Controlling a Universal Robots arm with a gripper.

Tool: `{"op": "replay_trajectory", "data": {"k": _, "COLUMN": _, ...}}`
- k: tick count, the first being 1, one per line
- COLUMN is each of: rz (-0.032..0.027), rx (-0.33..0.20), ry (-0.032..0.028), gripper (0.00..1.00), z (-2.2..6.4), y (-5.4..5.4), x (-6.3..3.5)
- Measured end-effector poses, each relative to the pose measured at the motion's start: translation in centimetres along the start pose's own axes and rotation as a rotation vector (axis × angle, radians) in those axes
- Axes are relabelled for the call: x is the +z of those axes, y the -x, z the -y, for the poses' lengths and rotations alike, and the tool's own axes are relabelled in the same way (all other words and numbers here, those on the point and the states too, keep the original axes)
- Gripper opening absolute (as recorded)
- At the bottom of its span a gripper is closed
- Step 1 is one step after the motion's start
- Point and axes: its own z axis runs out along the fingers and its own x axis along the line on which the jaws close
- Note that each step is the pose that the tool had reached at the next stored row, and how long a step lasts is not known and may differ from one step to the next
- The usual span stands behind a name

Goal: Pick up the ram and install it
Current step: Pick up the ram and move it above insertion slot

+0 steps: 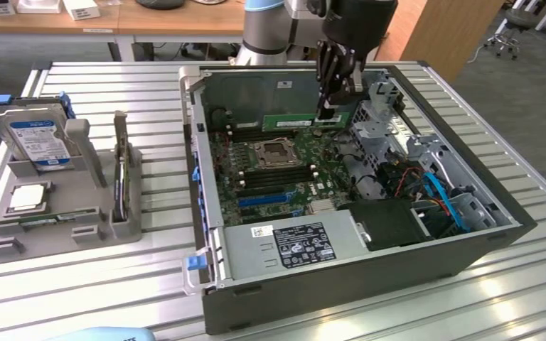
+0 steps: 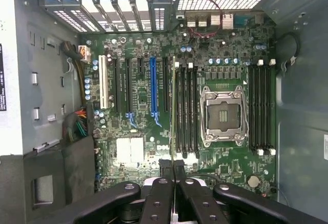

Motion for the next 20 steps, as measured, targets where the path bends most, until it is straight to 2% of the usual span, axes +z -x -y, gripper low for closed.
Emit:
{"op": "replay_trajectory", "data": {"k": 5, "rz": 0.0000, "rx": 0.000, "ry": 0.0000, "gripper": 0.11, "z": 0.01, "y": 0.00, "x": 0.62}}
{"op": "replay_trajectory", "data": {"k": 9, "rz": -0.0001, "rx": 0.000, "ry": 0.0000, "gripper": 0.11, "z": 0.00, "y": 0.00, "x": 0.63}}
{"op": "replay_trajectory", "data": {"k": 16, "rz": 0.0000, "rx": 0.000, "ry": -0.0019, "gripper": 0.11, "z": -0.72, "y": -0.04, "x": 0.68}}
{"op": "replay_trajectory", "data": {"k": 20, "rz": 0.0001, "rx": 0.000, "ry": -0.0020, "gripper": 0.11, "z": -0.75, "y": -0.03, "x": 0.68}}
